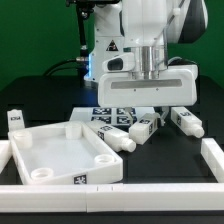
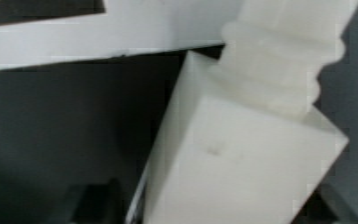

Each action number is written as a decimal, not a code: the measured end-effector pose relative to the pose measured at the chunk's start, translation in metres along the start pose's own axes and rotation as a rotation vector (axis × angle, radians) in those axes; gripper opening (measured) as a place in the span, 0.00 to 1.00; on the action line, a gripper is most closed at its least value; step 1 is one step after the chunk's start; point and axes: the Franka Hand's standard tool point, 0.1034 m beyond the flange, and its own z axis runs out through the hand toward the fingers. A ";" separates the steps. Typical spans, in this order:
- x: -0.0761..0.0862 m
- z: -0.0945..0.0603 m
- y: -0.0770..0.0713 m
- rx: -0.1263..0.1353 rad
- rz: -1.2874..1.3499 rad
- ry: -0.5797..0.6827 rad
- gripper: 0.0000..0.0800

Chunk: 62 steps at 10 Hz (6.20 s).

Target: Assemble desk

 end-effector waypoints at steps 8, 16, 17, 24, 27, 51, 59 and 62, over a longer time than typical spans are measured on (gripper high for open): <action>-0.039 -0.021 -0.020 -0.003 -0.083 0.024 0.36; -0.029 -0.014 -0.004 -0.005 -0.089 0.023 0.67; -0.021 -0.026 -0.007 0.005 -0.088 0.016 0.79; 0.028 -0.046 0.007 0.025 -0.289 0.001 0.81; 0.062 -0.036 0.043 0.038 -0.513 -0.050 0.81; 0.069 0.007 0.044 0.002 -0.572 -0.011 0.81; 0.076 -0.032 0.047 0.008 -0.442 -0.041 0.36; 0.062 -0.041 0.060 0.003 -0.418 -0.041 0.36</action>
Offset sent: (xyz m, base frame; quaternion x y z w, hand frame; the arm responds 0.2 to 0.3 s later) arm -0.0557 0.0192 0.0234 -0.0327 -0.0069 -0.0717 0.9969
